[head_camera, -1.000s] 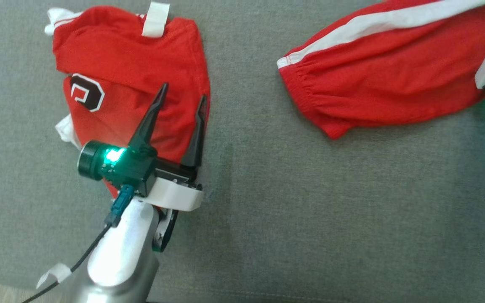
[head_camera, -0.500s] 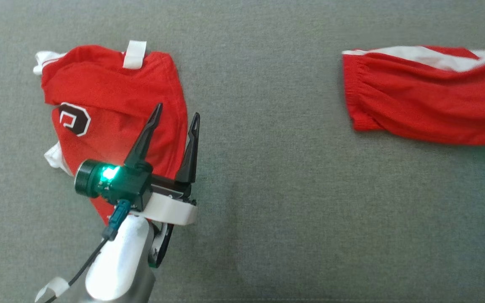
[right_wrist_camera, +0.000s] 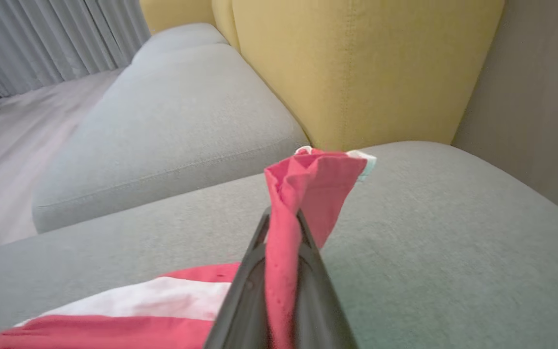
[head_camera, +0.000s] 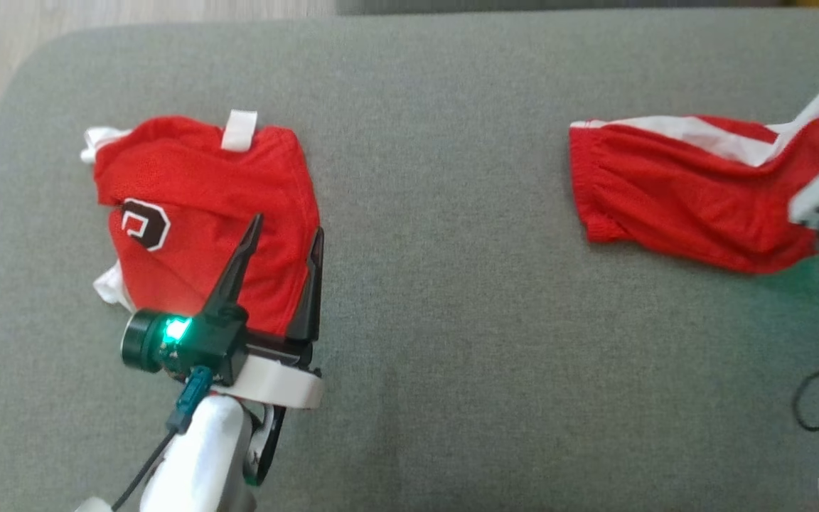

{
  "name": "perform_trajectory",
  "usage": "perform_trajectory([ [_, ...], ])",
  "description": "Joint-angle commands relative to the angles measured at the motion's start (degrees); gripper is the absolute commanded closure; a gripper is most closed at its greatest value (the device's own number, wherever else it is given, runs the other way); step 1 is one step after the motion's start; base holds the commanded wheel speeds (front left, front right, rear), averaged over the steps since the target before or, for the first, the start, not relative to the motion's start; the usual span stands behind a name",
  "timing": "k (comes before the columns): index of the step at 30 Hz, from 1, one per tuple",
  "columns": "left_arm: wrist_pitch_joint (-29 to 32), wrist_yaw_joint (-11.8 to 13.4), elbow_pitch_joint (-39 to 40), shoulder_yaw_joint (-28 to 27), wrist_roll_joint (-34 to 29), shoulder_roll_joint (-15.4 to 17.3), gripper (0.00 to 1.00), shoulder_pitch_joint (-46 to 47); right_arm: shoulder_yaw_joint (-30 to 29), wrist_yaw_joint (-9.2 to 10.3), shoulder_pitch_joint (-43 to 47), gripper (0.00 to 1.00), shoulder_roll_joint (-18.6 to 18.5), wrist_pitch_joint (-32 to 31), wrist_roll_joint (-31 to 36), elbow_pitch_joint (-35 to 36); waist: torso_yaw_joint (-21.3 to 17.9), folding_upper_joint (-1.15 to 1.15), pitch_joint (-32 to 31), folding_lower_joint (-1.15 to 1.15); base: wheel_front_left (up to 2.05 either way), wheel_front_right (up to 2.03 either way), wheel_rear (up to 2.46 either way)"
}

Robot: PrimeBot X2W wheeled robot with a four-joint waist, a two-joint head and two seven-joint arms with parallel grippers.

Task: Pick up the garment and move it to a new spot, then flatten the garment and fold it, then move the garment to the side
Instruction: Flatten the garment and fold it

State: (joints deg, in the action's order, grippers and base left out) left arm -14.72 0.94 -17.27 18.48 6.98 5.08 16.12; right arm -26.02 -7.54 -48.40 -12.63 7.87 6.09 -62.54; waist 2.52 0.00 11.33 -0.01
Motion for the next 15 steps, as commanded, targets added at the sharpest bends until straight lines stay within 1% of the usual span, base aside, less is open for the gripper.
perform_trajectory([
  [1, -0.3, -0.1, 1.6, -2.2, -0.6, 0.7, 0.00, 0.5, 1.7, 0.05, -1.0, 1.00, 0.7, 0.8, -0.7, 2.0, -0.1, 0.00, -1.0, 0.01, 0.00, 0.00, 0.00],
  [5, -0.3, -0.1, 1.5, -2.3, -0.6, 0.6, 0.00, -0.6, 7.1, 0.05, -1.2, 1.00, 4.9, 2.2, -4.9, 2.5, 0.2, 0.00, -2.7, 0.01, 0.00, 0.00, 0.00],
  [8, -0.3, -0.2, 1.5, -2.4, -0.5, 0.5, 0.00, -1.4, 12.4, 0.05, -0.5, 1.00, 7.4, 3.0, -8.9, 3.5, 0.5, 0.00, -3.6, 0.01, 0.00, 0.00, 0.00],
  [12, -0.3, -0.1, 1.5, -2.7, -0.5, 0.4, 0.00, -2.2, 19.8, 0.05, 1.4, 1.00, 9.2, 2.6, -15.7, 4.9, 0.8, 0.00, -4.6, 0.01, 0.00, 0.00, 0.00],
  [15, -0.3, -0.2, 1.4, -2.7, -0.6, 0.3, 0.00, -2.7, 25.6, 0.05, 3.5, 1.00, 9.6, 1.8, -18.6, 5.5, 1.2, 0.00, -5.1, 0.01, 0.00, 0.00, 0.00],
])
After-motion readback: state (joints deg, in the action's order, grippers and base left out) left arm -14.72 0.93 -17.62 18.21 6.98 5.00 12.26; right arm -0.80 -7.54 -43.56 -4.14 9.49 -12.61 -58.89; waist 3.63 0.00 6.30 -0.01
